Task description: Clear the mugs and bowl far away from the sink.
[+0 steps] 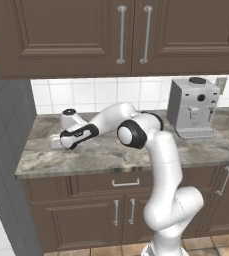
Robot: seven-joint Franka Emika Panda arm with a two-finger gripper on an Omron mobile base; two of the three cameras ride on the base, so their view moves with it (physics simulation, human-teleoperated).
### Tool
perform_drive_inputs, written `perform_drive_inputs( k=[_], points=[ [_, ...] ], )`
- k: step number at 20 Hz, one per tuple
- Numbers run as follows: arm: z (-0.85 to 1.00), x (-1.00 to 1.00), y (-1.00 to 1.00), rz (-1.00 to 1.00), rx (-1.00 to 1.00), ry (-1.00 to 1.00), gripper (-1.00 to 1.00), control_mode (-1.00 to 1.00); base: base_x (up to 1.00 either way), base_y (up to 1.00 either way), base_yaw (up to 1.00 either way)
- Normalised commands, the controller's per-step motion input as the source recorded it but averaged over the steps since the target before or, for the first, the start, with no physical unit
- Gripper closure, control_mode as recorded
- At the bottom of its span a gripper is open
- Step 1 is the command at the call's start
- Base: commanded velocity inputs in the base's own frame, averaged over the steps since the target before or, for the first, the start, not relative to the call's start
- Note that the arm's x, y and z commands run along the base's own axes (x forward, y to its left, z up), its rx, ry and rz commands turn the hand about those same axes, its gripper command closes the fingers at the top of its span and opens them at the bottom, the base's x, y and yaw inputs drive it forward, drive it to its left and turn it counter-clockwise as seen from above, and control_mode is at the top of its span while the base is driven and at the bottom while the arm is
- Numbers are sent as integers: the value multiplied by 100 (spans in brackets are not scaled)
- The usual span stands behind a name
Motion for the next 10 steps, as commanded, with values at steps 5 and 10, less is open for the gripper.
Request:
perform_drive_inputs(
  k=[5,10],
  points=[
    [-9,33,18,0,0,1,-100,-100,0,0,0],
    [0,0,1,0,0,0,-100,-100,0,0,0]
  ],
)
